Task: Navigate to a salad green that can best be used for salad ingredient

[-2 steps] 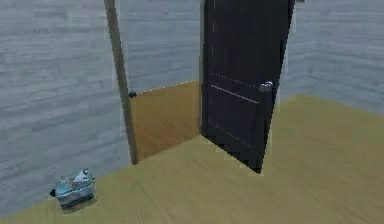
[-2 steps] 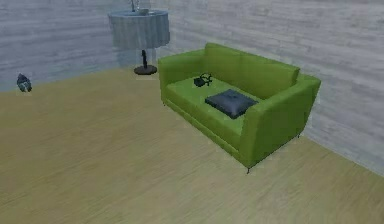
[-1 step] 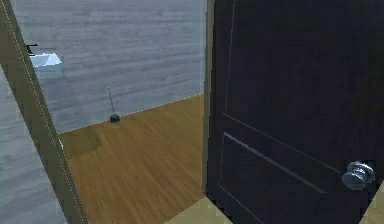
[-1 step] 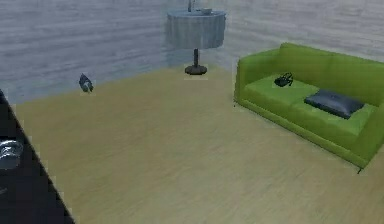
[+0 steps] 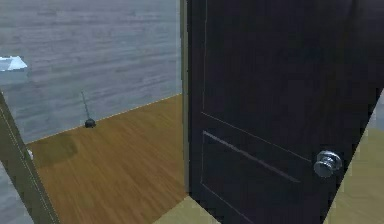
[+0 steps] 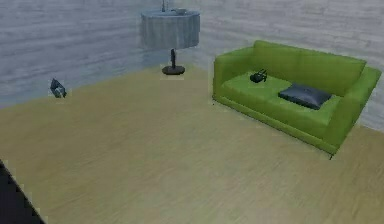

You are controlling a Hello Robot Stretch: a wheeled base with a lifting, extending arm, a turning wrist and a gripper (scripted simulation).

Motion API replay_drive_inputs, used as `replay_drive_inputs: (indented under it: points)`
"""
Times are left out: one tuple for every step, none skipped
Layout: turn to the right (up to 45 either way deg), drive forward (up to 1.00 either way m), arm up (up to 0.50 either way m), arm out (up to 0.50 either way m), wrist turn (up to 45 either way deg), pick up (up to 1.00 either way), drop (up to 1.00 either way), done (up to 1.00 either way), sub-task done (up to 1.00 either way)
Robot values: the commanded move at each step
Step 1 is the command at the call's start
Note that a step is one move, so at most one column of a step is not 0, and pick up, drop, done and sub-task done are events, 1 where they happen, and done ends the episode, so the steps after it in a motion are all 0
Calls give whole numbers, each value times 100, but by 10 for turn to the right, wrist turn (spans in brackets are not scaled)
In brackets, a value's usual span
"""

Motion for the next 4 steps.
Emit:
replay_drive_inputs:
  points:
    - [0,35,0,0,0,0,0,0,0]
    - [-210,0,0,0,0,0,0,0,0]
    - [0,95,0,0,0,0,0,0,0]
    - [120,0,0,0,0,0,0,0,0]
